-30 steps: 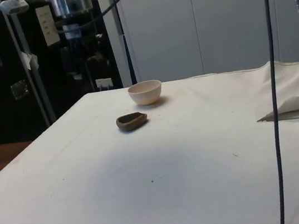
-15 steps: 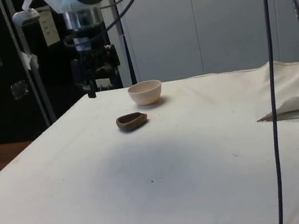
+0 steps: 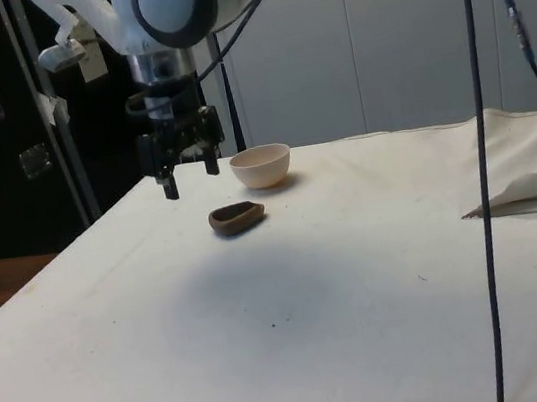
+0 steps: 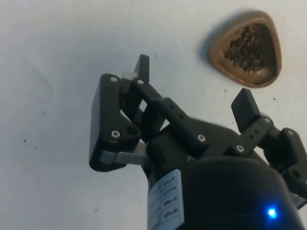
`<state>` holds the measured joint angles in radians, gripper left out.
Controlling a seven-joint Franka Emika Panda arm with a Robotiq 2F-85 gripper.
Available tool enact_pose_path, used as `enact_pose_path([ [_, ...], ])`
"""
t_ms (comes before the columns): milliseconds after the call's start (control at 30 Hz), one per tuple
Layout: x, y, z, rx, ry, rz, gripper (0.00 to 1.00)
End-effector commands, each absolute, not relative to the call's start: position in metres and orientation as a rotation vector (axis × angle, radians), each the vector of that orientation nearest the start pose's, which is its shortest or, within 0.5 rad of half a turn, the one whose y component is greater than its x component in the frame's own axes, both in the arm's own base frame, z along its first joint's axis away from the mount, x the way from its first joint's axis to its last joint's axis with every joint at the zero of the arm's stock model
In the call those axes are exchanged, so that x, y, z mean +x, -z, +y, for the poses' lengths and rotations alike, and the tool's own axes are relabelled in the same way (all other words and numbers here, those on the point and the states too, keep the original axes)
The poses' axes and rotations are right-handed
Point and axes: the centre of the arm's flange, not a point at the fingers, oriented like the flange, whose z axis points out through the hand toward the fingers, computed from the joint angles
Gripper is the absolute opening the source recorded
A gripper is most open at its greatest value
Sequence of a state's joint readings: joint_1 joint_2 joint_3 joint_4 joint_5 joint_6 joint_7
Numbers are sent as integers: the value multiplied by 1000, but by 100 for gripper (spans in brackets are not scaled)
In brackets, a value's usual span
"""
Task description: Pour the coffee beans from the cup into the bowl.
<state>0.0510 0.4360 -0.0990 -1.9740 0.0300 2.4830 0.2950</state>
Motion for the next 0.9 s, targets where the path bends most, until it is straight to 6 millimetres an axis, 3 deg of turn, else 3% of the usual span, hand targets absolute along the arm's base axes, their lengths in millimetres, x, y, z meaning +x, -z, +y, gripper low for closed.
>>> enact_pose_path([
  [0, 622, -252, -30, -3109, 143, 573, 100],
  [867, 632, -206, -44, -3134, 137, 726, 100],
])
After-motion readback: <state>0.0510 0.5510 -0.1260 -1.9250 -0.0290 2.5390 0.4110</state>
